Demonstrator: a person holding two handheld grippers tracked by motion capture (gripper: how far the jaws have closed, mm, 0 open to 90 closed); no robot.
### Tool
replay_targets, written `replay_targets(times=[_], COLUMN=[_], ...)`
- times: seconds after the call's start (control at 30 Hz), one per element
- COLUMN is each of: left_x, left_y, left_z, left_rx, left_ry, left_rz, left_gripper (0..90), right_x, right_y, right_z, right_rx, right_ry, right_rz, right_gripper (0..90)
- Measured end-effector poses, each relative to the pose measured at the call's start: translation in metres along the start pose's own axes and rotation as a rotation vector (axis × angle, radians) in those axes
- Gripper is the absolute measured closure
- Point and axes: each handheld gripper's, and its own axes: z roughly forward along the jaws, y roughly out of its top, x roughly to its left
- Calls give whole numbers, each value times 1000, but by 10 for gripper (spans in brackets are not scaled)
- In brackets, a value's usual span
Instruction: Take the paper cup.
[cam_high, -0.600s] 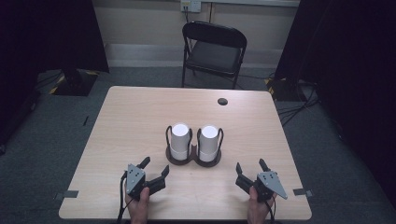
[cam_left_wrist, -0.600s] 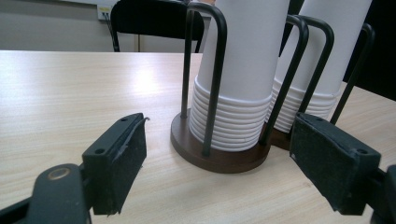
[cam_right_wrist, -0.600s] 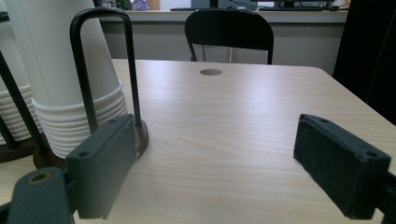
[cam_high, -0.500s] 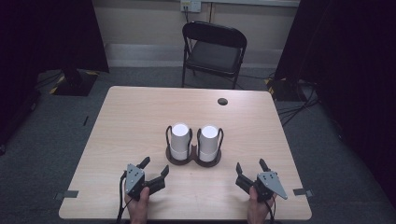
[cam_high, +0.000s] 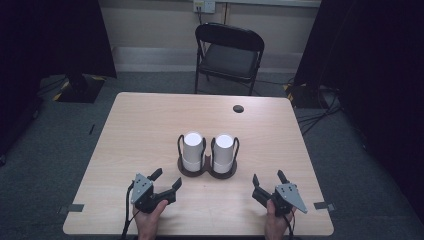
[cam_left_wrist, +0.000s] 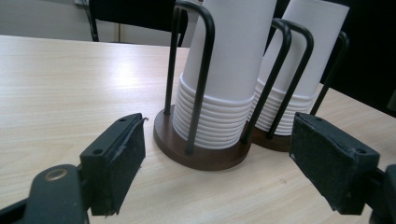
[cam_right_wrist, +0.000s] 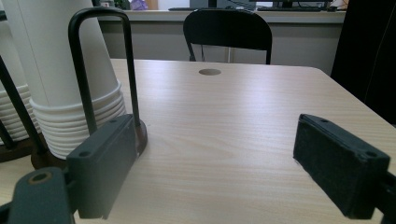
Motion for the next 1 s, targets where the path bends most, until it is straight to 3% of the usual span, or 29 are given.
replay_targets(times=[0.07, 0.57, 0.63, 1.0], left_x=[-2, -15, -19, -34], left_y=[4, 33, 40, 59], left_z=[0, 8, 10, 20], left_rx=[2, 1, -5, 2], left_ry=[6, -81, -100, -168], left_rz=[15, 67, 92, 138], left_gripper=[183, 213, 214, 239], right_x=[-1, -1, -1, -1], right_y=[0, 0, 0, 0], right_z=[0, 0, 0, 0], right_rx=[1, 1, 3, 2], right_ry=[5, 6, 7, 11], right_rz=[4, 4, 5, 6], right_gripper=[129, 130, 130, 131])
